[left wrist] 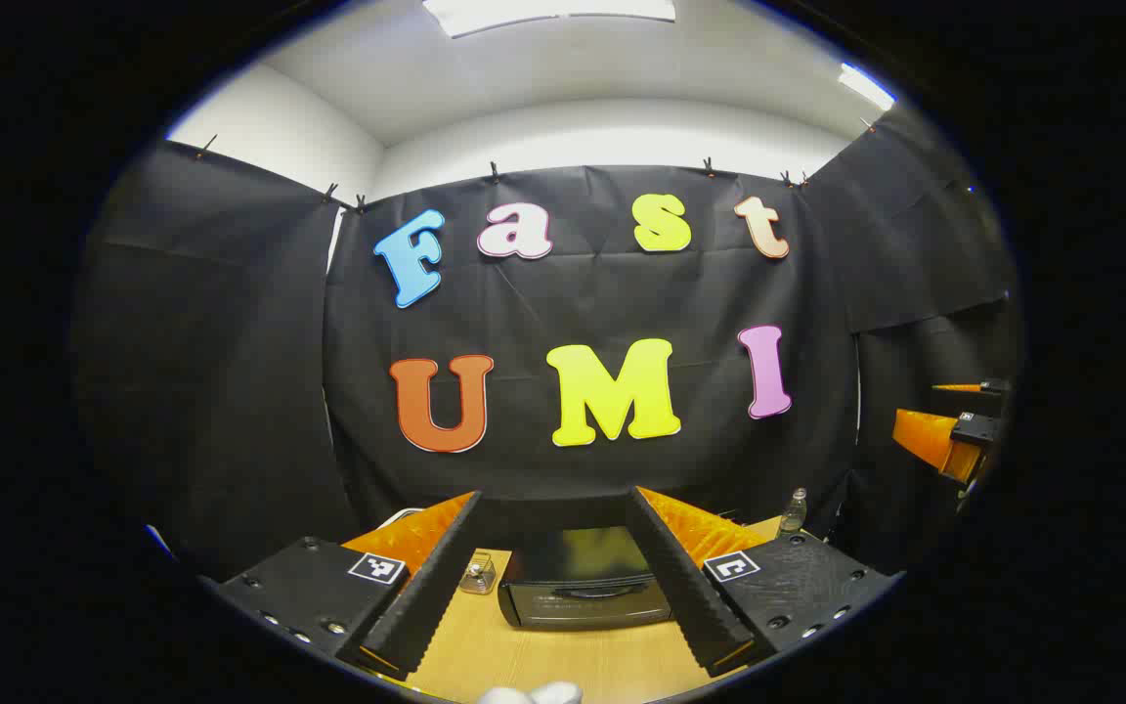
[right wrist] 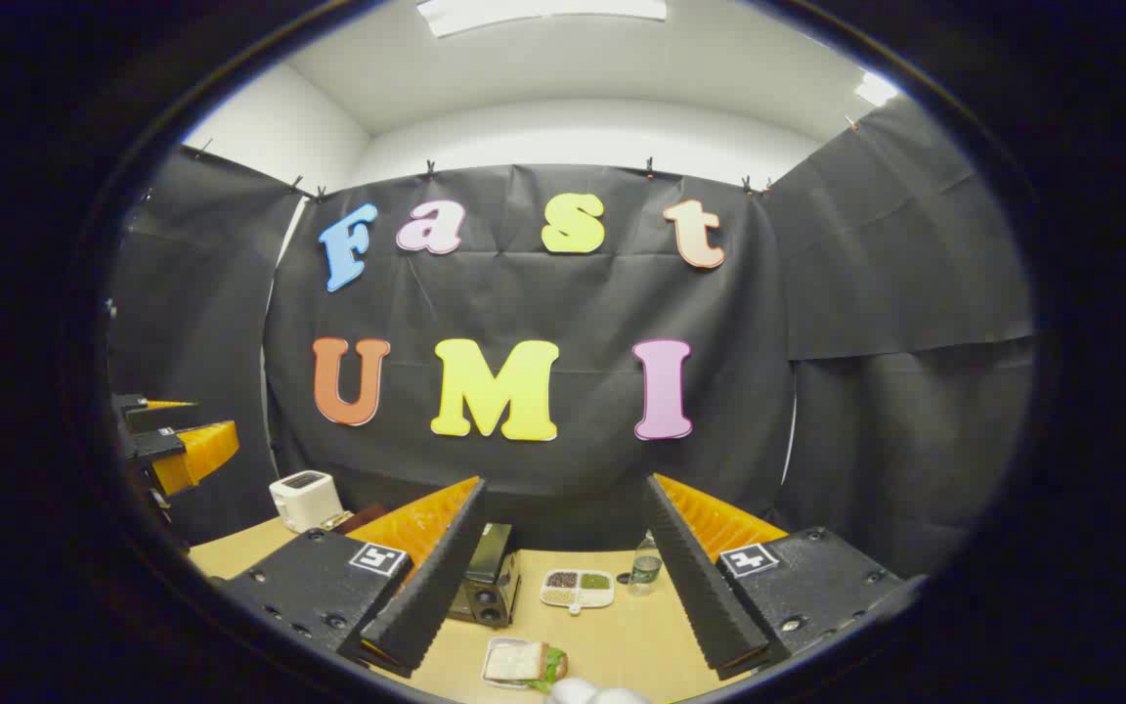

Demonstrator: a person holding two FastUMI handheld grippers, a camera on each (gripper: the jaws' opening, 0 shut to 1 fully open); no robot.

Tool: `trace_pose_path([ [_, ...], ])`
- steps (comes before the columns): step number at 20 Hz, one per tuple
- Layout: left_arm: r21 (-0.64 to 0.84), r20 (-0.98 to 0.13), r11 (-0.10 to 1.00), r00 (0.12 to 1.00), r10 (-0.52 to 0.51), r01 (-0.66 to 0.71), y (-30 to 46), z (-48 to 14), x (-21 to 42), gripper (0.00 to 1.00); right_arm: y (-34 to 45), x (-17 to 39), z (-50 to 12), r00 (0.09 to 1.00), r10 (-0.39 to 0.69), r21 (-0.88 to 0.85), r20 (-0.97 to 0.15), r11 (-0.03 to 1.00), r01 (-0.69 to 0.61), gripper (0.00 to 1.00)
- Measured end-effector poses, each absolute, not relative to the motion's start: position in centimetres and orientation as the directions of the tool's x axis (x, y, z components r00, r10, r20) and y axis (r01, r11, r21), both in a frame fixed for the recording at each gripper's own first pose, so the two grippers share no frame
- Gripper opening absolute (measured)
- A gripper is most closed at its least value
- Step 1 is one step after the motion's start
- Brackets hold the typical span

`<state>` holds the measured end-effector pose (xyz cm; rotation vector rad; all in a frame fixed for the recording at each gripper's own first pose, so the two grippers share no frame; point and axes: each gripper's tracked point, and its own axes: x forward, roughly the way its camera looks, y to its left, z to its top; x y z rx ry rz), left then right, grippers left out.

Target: Open the electric oven with the left hand, put the food in, and close the electric oven.

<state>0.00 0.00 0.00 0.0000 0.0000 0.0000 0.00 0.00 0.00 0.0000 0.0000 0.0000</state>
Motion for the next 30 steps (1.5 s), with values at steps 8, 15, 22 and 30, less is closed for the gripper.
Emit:
trace_pose_path([
  [8, 0.026, -0.008, 1.0, 1.0, -0.003, 0.003, -0.5, -0.4, 0.5, 0.95, -1.4, 0.3, -0.4, 1.0, -0.02, 0.0, -0.012, 1.0, 0.02, 1.0],
  [15, 0.024, -0.005, 1.0, 1.0, 0.002, -0.002, -0.9, -0.9, 0.9, 0.95, -1.5, 0.4, -0.3, 1.0, -0.012, -0.002, -0.005, 1.0, 0.012, 1.0],
  [22, 0.047, -0.017, 0.999, 1.0, 0.003, -0.002, -2.1, -5.0, 3.4, 0.95, -2.8, 0.1, 0.0, 1.0, 0.013, -0.008, 0.018, 1.0, -0.013, 1.0],
  [30, 0.056, -0.091, 0.997, 0.995, -0.038, 0.043, -5.7, -14.0, 7.3, 0.95, -6.6, -0.8, -1.4, 1.0, -0.008, -0.041, 0.0, 0.999, 0.008, 1.0],
])
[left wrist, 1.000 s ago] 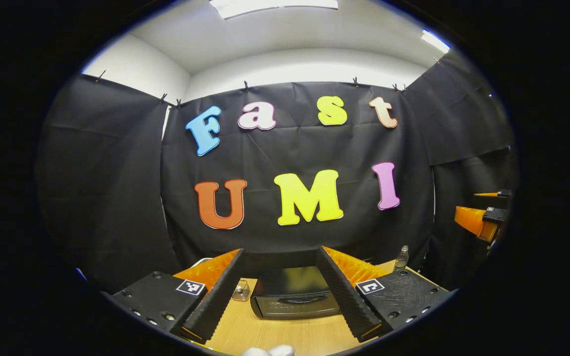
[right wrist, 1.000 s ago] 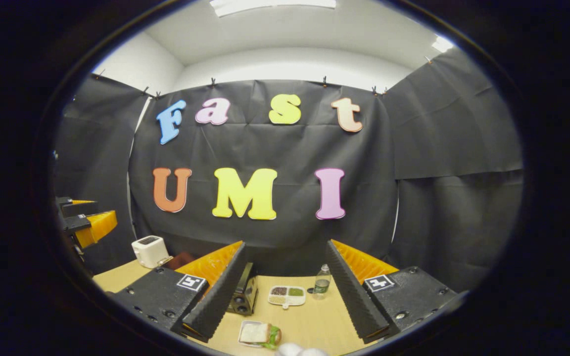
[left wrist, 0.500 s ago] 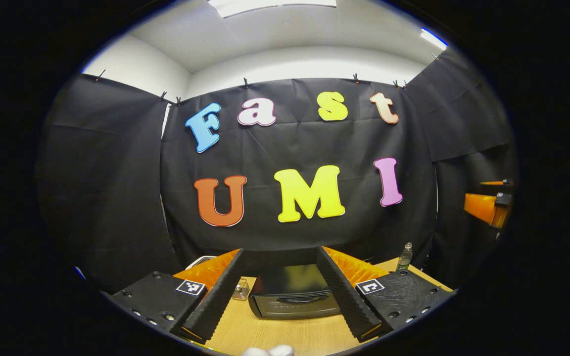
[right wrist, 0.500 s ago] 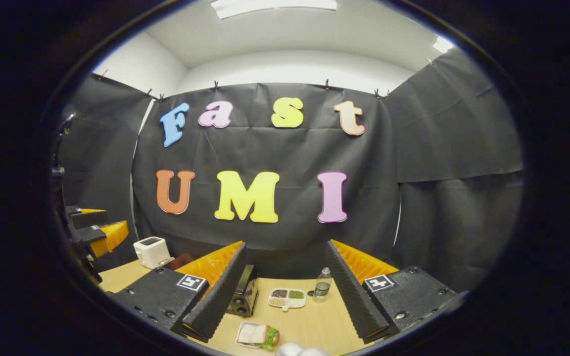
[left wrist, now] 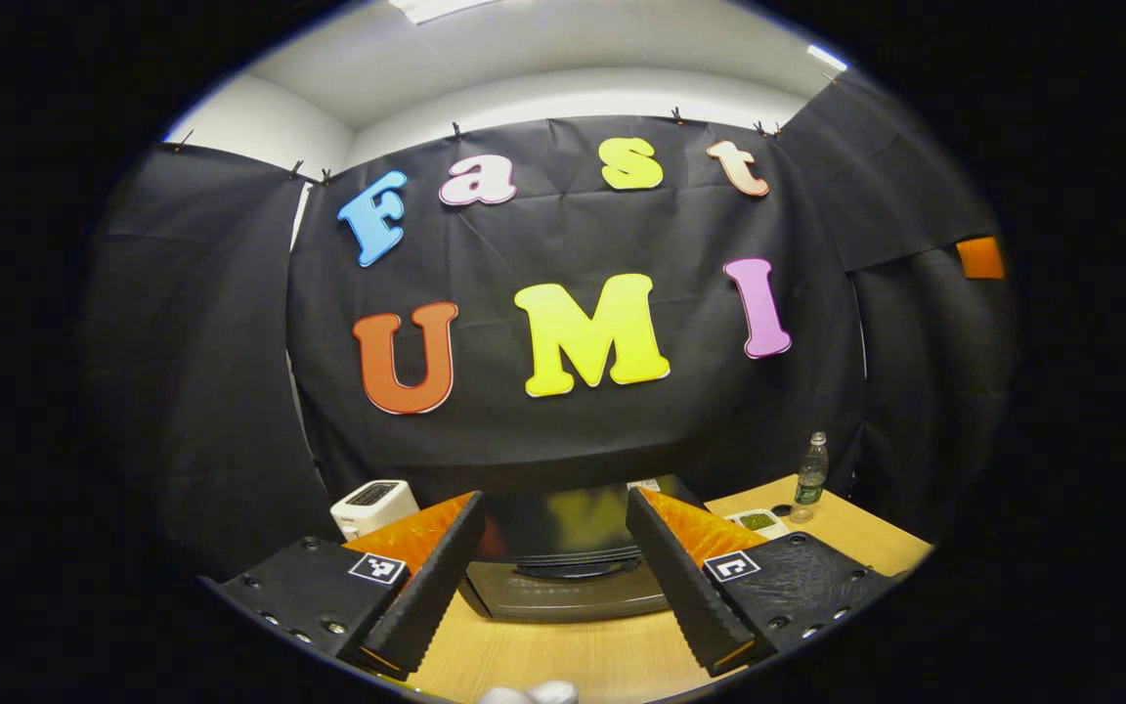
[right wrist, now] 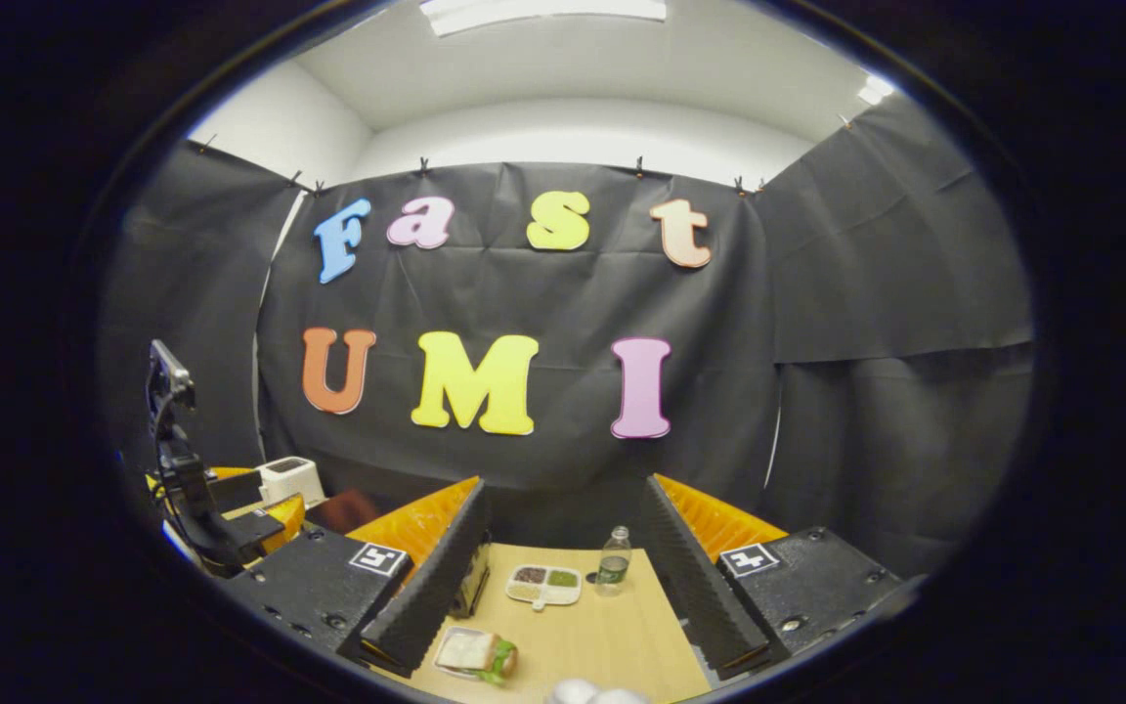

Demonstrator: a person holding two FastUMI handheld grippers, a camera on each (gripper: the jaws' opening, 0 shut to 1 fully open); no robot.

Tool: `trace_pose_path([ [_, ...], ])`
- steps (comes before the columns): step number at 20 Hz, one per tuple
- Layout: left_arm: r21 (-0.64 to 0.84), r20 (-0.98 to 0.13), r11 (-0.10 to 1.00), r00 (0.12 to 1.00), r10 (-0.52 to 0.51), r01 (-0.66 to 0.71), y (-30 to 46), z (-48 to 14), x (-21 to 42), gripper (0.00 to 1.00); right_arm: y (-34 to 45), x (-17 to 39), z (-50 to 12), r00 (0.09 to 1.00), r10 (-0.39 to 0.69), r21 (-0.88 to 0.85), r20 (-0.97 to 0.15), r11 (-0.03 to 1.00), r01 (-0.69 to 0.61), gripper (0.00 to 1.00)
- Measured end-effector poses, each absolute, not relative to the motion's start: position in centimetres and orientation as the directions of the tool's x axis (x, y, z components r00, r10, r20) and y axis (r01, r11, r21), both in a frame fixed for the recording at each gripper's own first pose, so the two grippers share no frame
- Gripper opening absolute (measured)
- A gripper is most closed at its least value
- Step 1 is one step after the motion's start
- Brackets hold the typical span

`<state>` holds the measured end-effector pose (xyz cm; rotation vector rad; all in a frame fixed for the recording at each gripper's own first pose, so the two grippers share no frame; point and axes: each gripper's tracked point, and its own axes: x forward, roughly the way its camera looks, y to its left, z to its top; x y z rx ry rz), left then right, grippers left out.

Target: Open the electric oven with the left hand, put the food in, and close the electric oven.

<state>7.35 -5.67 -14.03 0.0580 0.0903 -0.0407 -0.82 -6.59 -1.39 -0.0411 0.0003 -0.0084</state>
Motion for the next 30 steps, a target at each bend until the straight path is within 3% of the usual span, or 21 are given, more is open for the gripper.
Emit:
trace_pose_path([
  [15, -0.005, -0.316, 1.0, 0.949, -0.02, 0.019, -5.6, -28.9, 16.6, 0.96, -9.8, 0.2, -5.6, 0.987, -0.088, -0.076, -0.136, 0.994, 0.078, 1.0],
  [16, -0.013, -0.312, 1.0, 0.95, -0.022, 0.019, -5.5, -28.9, 16.9, 0.91, -9.6, 0.3, -5.6, 0.987, -0.085, -0.079, -0.137, 0.994, 0.075, 1.0],
  [17, -0.02, -0.319, 1.0, 0.948, -0.023, 0.018, -5.5, -29.1, 16.6, 0.98, -9.3, 0.4, -5.6, 0.987, -0.082, -0.082, -0.136, 0.994, 0.071, 1.0],
  [30, -0.022, -0.345, 0.999, 0.938, -0.038, 0.032, -5.1, -30.4, 10.3, 0.98, -7.3, -0.2, -6.5, 0.989, -0.037, -0.066, -0.142, 0.997, 0.028, 1.0],
])
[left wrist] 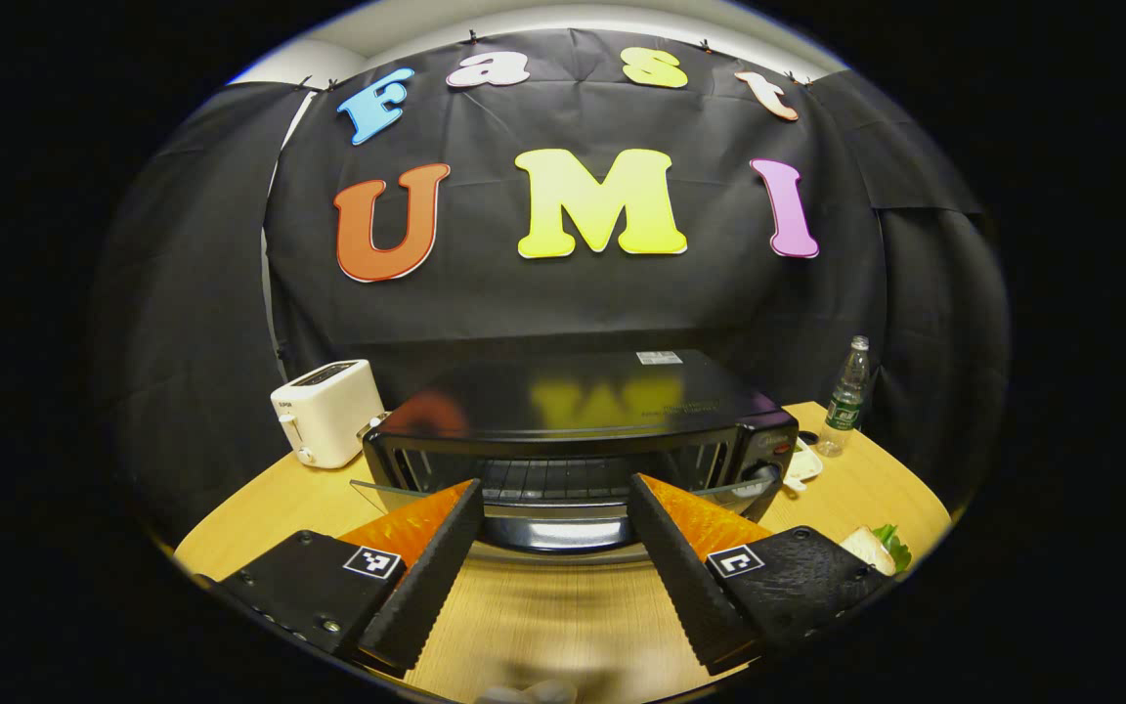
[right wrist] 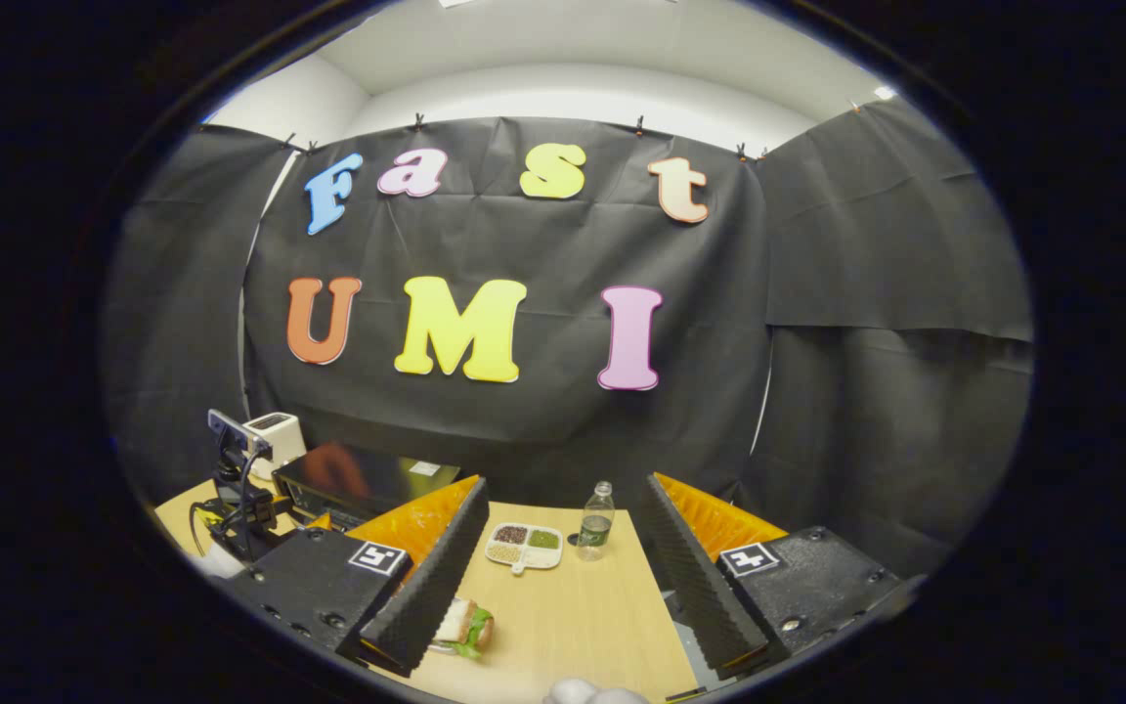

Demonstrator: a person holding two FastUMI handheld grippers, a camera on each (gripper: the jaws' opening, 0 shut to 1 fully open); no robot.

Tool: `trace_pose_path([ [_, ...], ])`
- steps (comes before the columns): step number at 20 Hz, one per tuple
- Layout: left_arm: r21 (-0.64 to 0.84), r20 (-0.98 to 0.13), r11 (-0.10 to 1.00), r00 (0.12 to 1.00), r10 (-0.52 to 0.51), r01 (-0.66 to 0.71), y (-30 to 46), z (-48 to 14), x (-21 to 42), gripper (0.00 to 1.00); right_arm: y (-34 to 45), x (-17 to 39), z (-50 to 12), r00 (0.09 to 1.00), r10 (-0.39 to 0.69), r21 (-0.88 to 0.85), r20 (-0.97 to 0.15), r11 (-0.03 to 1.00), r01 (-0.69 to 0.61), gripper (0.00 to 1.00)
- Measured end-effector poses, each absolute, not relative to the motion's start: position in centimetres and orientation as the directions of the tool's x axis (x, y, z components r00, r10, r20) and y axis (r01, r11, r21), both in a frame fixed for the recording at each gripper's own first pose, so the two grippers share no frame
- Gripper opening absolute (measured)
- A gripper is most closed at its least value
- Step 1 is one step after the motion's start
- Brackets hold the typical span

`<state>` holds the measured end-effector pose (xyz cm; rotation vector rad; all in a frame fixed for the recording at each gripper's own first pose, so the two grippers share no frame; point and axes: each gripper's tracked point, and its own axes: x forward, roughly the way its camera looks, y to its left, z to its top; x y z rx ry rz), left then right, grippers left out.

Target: Open the electric oven with the left hand, put the food in, and close the electric oven.

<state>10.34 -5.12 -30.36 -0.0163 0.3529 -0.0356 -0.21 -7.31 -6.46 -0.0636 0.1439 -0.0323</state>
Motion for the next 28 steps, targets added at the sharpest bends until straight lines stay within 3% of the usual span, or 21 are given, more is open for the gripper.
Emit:
trace_pose_path([
  [11, -0.047, -0.429, 0.999, 0.903, -0.033, 0.014, -4.9, -34.9, 3.7, 0.98, -6.8, -3.7, -9.7, 0.979, -0.02, -0.076, -0.201, 0.997, 0.004, 1.0],
  [27, -0.038, -0.548, 0.999, 0.835, -0.047, 0.031, -5.1, -42.1, -0.4, 0.98, -7.3, -5.7, -13.3, 0.962, -0.039, -0.086, -0.27, 0.996, 0.016, 1.0],
  [28, -0.043, -0.56, 0.999, 0.827, -0.048, 0.029, -5.2, -42.6, -0.6, 0.89, -7.3, -5.6, -13.5, 0.96, -0.04, -0.088, -0.277, 0.996, 0.016, 1.0],
])
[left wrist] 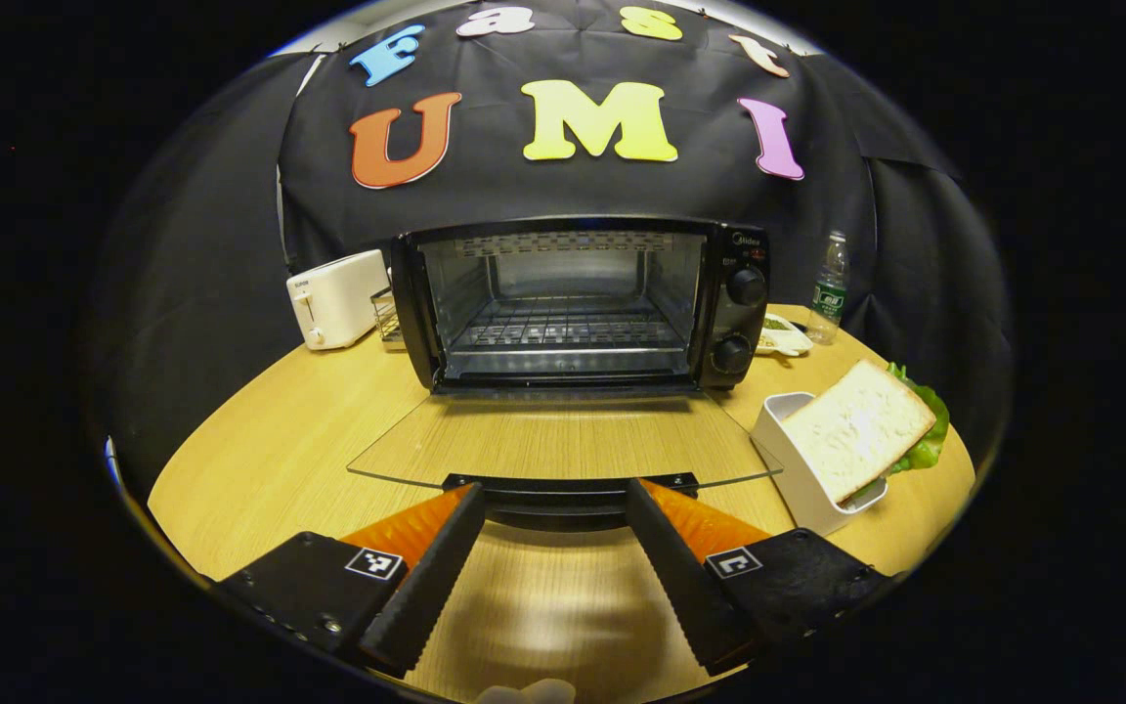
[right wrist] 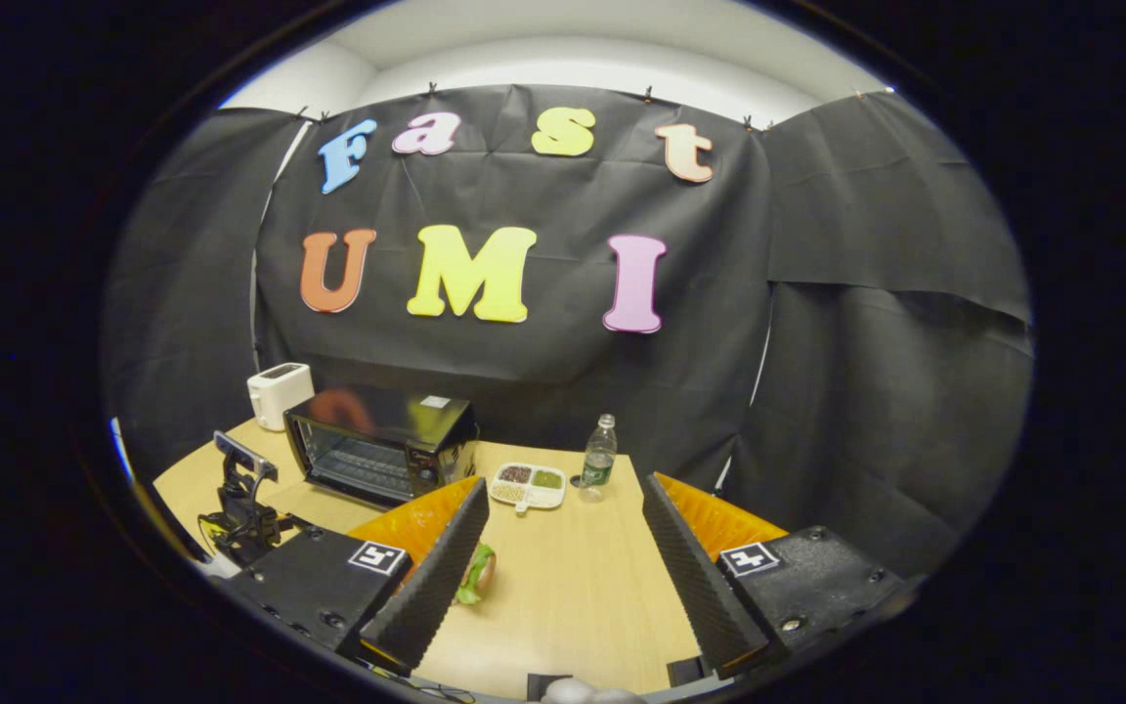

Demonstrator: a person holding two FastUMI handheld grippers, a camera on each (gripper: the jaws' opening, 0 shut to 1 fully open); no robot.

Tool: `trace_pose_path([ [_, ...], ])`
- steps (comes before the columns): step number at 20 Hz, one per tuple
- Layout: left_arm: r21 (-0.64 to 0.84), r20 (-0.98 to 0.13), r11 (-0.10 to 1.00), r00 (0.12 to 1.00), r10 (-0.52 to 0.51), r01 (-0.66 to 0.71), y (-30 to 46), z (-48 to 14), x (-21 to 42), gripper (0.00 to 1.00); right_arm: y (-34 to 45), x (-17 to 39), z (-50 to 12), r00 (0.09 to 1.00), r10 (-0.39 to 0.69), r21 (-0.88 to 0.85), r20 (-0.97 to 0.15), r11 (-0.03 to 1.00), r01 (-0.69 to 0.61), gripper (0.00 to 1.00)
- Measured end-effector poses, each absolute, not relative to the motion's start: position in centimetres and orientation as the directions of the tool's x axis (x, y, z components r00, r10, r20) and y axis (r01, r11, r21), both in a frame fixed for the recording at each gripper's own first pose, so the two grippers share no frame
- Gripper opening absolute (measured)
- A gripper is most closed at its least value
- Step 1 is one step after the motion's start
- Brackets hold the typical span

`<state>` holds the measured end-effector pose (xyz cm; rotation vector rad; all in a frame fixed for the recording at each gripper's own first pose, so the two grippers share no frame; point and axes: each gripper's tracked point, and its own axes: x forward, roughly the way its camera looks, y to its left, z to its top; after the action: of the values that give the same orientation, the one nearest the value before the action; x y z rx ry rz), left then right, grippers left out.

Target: Open the electric oven with the left hand, put the food in, and close the electric oven.

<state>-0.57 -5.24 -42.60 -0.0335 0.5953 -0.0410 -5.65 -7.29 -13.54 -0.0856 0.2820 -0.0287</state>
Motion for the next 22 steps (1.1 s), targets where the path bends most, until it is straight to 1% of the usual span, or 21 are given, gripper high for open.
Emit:
trace_pose_path([
  [1, -0.04, -0.574, 0.999, 0.818, -0.043, 0.025, -5.0, -43.0, -0.8, 0.96, -7.3, -5.7, -13.9, 0.959, -0.04, -0.089, -0.281, 0.996, 0.016, 1.0],
  [4, -0.028, -0.6, 0.999, 0.8, -0.03, 0.017, -4.4, -44.2, -1.1, 0.96, -7.4, -5.4, -14.5, 0.954, -0.045, -0.09, -0.296, 0.996, 0.019, 1.0],
  [5, -0.036, -0.605, 0.999, 0.796, -0.034, 0.016, -4.5, -44.2, -1.5, 0.95, -7.3, -5.4, -14.6, 0.952, -0.043, -0.084, -0.302, 0.996, 0.018, 1.0],
  [6, -0.046, -0.599, 0.999, 0.8, -0.039, 0.014, -4.5, -43.9, -1.6, 0.97, -7.2, -5.2, -14.5, 0.953, -0.042, -0.078, -0.302, 0.997, 0.019, 1.0],
  [9, -0.038, -0.56, 0.999, 0.828, -0.028, 0.009, -3.4, -42.0, -1.1, 0.96, -6.8, -4.3, -14.2, 0.955, -0.036, -0.077, -0.295, 0.997, 0.013, 1.0],
  [12, -0.027, -0.529, 1.0, 0.849, -0.013, -0.001, -1.9, -38.8, -2.4, 0.96, -6.1, -3.1, -14.3, 0.956, -0.015, -0.068, -0.292, 0.998, -0.006, 1.0],
  [15, 0.012, -0.439, 1.0, 0.898, -0.006, 0.012, -0.7, -33.9, -2.6, 0.96, -5.4, -1.8, -15.1, 0.954, 0.005, -0.056, -0.299, 0.998, -0.023, 1.0],
  [17, 0.025, -0.363, 0.998, 0.93, -0.046, 0.059, -1.7, -30.9, -0.6, 0.95, -4.8, -1.4, -15.9, 0.95, 0.019, -0.049, -0.313, 0.998, -0.036, 1.0],
  [19, 0.02, -0.315, 0.996, 0.947, -0.071, 0.082, -2.7, -29.3, 3.5, 0.95, -4.2, -1.2, -16.6, 0.946, 0.028, -0.038, -0.324, 0.998, -0.042, 1.0],
  [20, 0.01, -0.317, 0.997, 0.946, -0.075, 0.082, -3.2, -29.5, 5.2, 0.95, -3.9, -1.3, -16.9, 0.942, 0.035, -0.031, -0.334, 0.998, -0.048, 1.0],
  [22, -0.014, -0.38, 0.998, 0.923, -0.065, 0.064, -3.3, -31.7, 7.2, 0.95, -4.1, -1.5, -17.2, 0.939, 0.026, -0.043, -0.342, 0.998, -0.043, 1.0],
])
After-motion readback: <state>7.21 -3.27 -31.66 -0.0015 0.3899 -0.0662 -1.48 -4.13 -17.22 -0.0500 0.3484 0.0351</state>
